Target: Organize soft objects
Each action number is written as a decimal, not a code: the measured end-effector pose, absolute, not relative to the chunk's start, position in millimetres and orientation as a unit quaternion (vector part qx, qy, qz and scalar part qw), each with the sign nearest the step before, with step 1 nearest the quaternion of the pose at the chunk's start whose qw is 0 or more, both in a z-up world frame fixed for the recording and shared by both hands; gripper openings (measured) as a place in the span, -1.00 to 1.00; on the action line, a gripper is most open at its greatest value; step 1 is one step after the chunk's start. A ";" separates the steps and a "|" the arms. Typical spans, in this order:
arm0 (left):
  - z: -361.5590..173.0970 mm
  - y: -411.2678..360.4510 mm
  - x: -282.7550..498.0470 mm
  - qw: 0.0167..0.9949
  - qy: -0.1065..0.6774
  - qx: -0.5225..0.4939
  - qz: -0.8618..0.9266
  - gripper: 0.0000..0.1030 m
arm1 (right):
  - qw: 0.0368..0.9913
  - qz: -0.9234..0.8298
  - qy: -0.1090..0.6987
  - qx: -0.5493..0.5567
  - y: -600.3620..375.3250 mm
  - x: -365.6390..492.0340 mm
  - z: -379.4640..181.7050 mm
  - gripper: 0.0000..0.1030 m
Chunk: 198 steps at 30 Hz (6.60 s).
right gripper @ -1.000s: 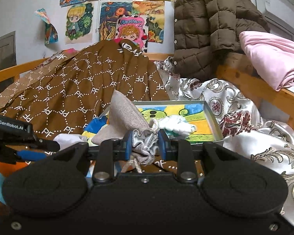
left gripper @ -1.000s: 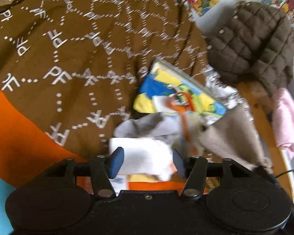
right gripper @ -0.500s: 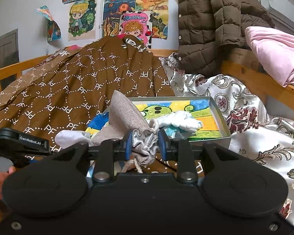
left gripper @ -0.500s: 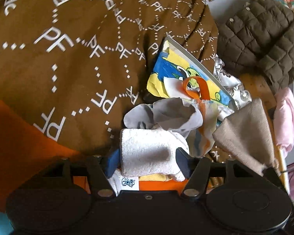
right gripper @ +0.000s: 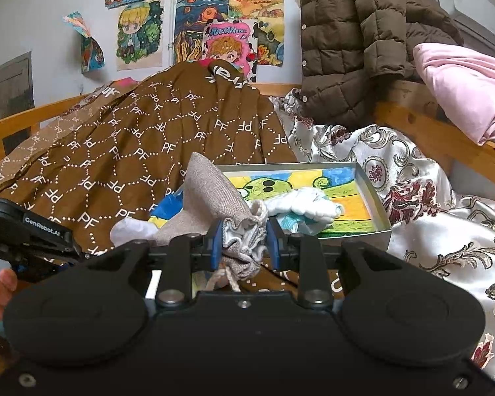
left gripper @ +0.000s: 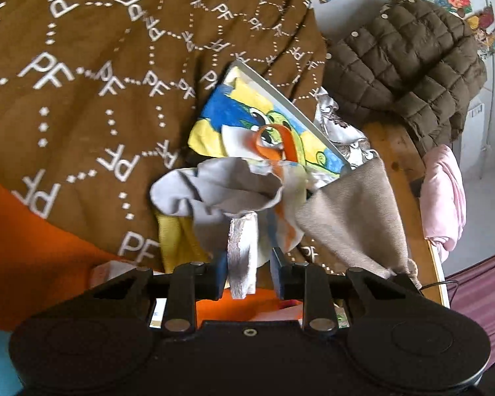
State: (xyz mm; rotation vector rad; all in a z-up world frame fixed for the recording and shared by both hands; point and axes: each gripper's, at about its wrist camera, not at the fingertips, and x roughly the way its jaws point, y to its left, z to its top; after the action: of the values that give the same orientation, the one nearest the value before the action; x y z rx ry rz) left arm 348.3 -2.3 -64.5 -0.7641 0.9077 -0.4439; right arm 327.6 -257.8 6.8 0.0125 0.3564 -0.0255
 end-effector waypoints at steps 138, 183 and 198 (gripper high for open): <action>-3.0 19.2 125.7 0.870 0.492 0.036 -0.004 0.98 | 0.937 -0.033 0.347 0.002 -183.9 128.0 1.8 0.99; 24.8 10.5 174.6 0.945 0.326 -0.022 -0.027 0.98 | 0.975 -0.012 0.220 0.017 -194.7 180.8 34.9 0.99; 4.1 -10.5 234.9 0.971 0.229 -0.051 -0.048 0.98 | 0.985 -0.033 0.167 -0.021 -209.3 230.4 45.5 0.99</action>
State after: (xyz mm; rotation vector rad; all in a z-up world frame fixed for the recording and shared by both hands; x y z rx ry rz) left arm 234.9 -10.5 4.1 -0.1037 0.4633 -0.0979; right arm 230.4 -209.3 45.5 -0.0423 0.3347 -0.0670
